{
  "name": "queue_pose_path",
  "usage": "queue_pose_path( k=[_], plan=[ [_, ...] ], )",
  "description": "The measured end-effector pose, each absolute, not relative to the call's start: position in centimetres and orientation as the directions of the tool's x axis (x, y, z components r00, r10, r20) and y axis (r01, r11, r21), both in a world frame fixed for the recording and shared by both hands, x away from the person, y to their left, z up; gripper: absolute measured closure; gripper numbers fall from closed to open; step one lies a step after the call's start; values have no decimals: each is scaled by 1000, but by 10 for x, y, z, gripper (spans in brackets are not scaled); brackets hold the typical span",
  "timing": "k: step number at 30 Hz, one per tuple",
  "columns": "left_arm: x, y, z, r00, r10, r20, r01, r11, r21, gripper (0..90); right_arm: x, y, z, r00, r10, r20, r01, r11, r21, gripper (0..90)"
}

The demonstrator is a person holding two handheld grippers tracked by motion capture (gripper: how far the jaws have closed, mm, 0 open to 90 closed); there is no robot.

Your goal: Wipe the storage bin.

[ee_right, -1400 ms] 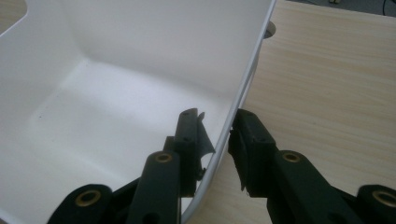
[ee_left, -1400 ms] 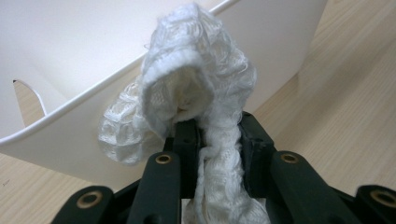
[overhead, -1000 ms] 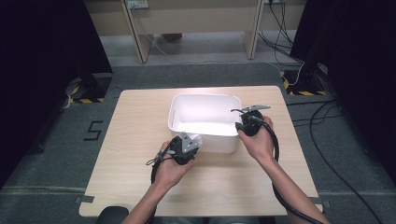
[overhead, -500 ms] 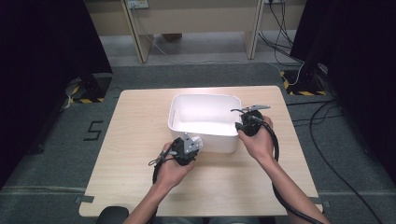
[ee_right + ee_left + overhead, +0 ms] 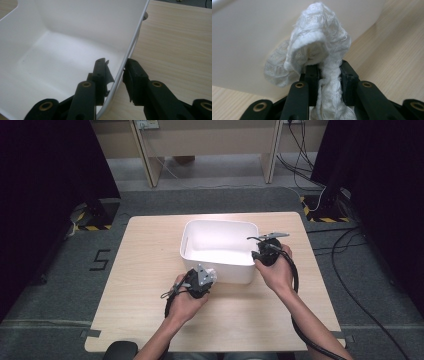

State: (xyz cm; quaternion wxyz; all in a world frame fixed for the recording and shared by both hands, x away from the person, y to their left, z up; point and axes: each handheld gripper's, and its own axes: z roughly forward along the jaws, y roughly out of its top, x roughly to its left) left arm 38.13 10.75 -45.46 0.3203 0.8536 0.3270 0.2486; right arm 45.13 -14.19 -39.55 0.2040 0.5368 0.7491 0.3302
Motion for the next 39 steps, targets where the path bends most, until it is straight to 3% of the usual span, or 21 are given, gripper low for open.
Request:
queue_pose_path(
  k=[39],
  plan=[
    [392, 103, -487, 666, 723, 181, 469, -596, 652, 723, 451, -141, -395, -342, 939, 45, 667, 209, 715, 708]
  ],
)
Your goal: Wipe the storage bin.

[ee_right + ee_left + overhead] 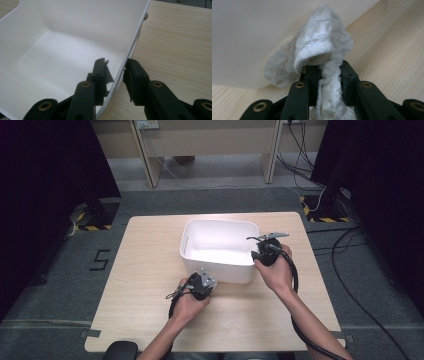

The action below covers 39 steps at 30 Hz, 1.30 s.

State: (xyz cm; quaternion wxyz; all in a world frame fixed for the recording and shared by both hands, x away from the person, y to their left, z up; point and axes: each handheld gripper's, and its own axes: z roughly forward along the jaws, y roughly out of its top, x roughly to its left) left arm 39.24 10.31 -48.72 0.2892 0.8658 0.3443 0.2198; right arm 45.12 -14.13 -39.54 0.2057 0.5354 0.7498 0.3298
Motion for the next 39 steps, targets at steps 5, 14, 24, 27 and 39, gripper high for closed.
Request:
queue_pose_path(
  k=[5, 14, 24, 27, 39],
  plan=[
    [392, 100, -487, 668, 721, 181, 464, -595, 656, 723, 451, -141, -395, -342, 939, 45, 667, 209, 715, 708],
    [391, 93, -485, 677, 713, 181, 455, -598, 660, 723, 451, -141, -395, -341, 939, 47, 670, 207, 713, 706],
    [388, 94, -476, 674, 717, 177, 444, -585, 679, 724, 452, -142, -395, -338, 940, 53, 672, 202, 713, 705],
    [387, 94, -473, 674, 717, 178, 438, -582, 685, 724, 452, -142, -395, -339, 939, 51, 671, 204, 713, 705],
    [385, 93, -456, 676, 714, 180, 416, -572, 707, 724, 452, -141, -395, -337, 940, 52, 672, 201, 713, 705]
  ],
)
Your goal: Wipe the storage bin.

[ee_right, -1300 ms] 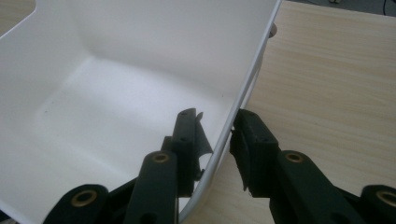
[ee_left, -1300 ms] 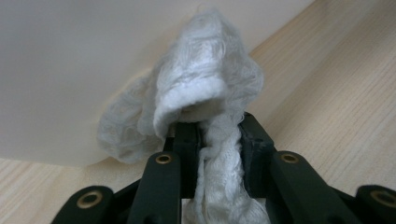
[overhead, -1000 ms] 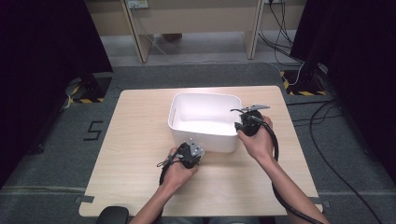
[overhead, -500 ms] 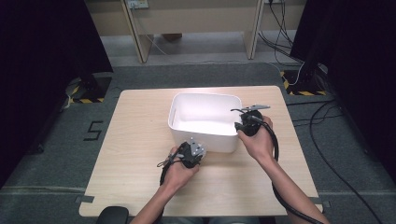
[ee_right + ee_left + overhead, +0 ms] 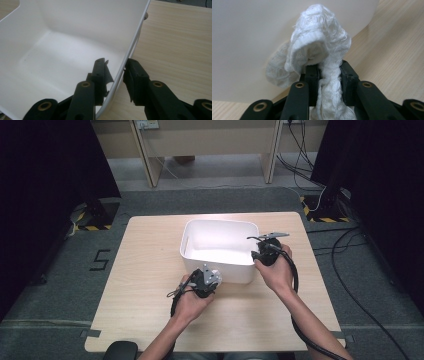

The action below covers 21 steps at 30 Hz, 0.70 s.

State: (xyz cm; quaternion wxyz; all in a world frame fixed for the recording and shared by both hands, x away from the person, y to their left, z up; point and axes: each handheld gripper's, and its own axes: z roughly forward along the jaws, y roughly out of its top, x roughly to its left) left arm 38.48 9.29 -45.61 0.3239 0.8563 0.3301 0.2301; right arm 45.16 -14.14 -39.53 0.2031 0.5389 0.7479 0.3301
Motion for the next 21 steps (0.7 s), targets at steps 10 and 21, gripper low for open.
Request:
queue_pose_path(
  k=[10, 21],
  plan=[
    [382, 92, -446, 676, 712, 190, 395, -568, 722, 724, 452, -141, -395, -337, 940, 51, 671, 202, 713, 706],
    [380, 91, -431, 672, 715, 193, 373, -551, 746, 725, 452, -141, -395, -335, 941, 52, 673, 200, 712, 705]
  ],
)
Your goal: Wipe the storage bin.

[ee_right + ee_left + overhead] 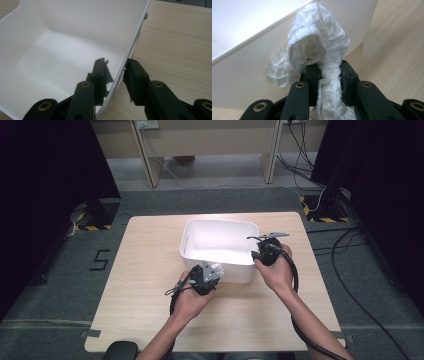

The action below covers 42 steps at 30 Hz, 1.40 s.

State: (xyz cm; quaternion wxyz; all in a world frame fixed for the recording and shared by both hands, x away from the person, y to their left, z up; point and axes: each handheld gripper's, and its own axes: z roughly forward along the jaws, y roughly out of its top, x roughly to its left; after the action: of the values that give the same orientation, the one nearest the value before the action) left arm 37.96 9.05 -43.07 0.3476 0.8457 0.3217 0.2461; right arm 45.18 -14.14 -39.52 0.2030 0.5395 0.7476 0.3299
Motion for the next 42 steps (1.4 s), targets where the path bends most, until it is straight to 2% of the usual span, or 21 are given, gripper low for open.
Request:
queue_pose_path(
  k=[17, 42],
  plan=[
    [378, 83, -425, 677, 702, 221, 339, -564, 753, 724, 452, -141, -395, -334, 941, 51, 673, 200, 712, 705],
    [379, 75, -430, 687, 695, 210, 348, -569, 745, 724, 452, -141, -395, -333, 941, 51, 672, 199, 713, 702]
  ],
)
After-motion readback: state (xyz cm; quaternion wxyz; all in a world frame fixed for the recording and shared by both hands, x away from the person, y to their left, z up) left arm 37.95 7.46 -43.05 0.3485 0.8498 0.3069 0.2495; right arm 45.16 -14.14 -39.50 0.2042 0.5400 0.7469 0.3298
